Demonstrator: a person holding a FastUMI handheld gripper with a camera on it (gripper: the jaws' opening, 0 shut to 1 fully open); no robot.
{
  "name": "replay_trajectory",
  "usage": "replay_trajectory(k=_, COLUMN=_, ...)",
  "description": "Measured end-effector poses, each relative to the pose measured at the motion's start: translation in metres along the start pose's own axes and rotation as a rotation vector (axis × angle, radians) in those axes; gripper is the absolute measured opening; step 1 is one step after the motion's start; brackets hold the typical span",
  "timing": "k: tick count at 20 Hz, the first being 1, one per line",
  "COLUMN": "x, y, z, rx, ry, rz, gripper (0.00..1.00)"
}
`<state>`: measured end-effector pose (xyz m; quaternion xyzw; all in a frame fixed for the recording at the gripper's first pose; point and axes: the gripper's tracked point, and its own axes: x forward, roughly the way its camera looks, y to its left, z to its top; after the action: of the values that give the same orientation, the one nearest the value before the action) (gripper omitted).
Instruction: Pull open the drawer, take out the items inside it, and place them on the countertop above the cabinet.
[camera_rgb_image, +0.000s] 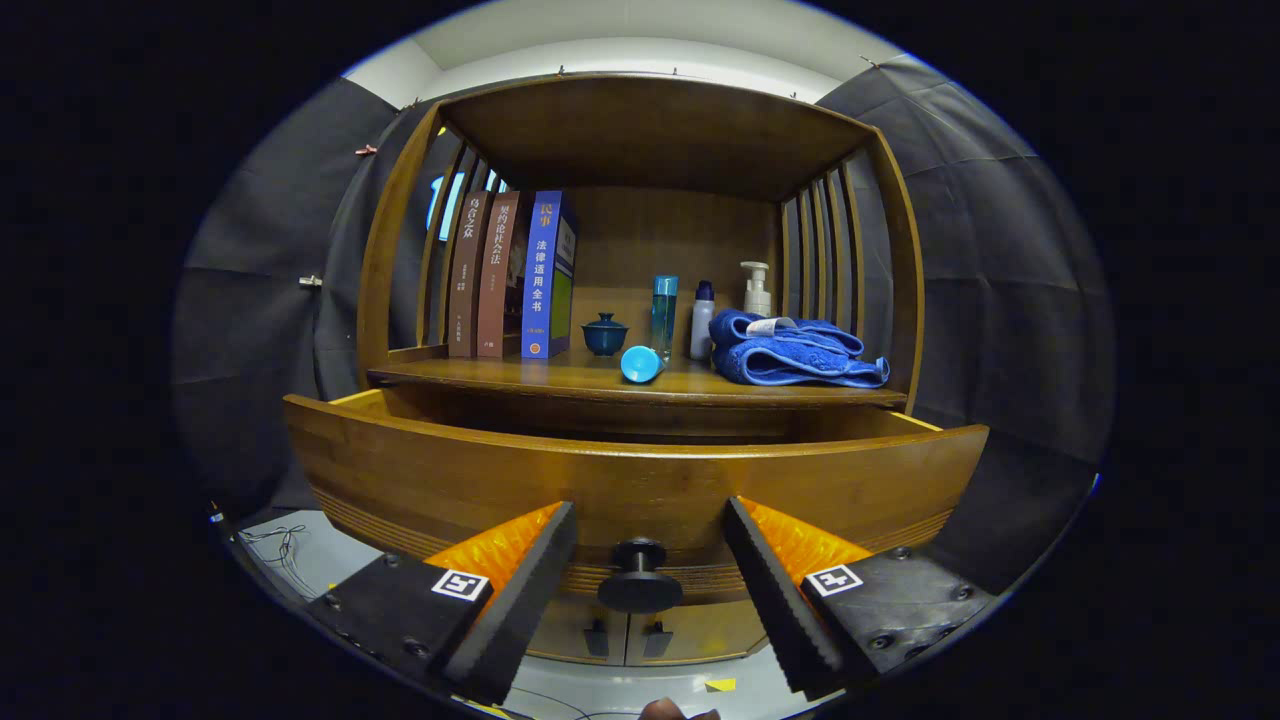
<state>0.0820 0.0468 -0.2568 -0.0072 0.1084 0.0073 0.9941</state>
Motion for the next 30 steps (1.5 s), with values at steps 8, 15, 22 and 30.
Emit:
replay_trajectory(k=8, x=0.039, y=0.001, z=0.005, rx=0.002, ry=0.008, rz=0.003, gripper=0.99)
replay_trajectory(k=15, x=0.074, y=0.002, z=0.008, rx=0.012, ry=0.041, rz=0.003, gripper=0.99)
replay_trajectory(k=22, x=0.087, y=0.002, z=0.012, rx=-0.012, ry=0.06, rz=0.009, gripper=0.99)
replay_trajectory(k=30, x=0.063, y=-0.001, z=0.107, rx=-0.025, ry=-0.053, rz=0.008, gripper=0.99)
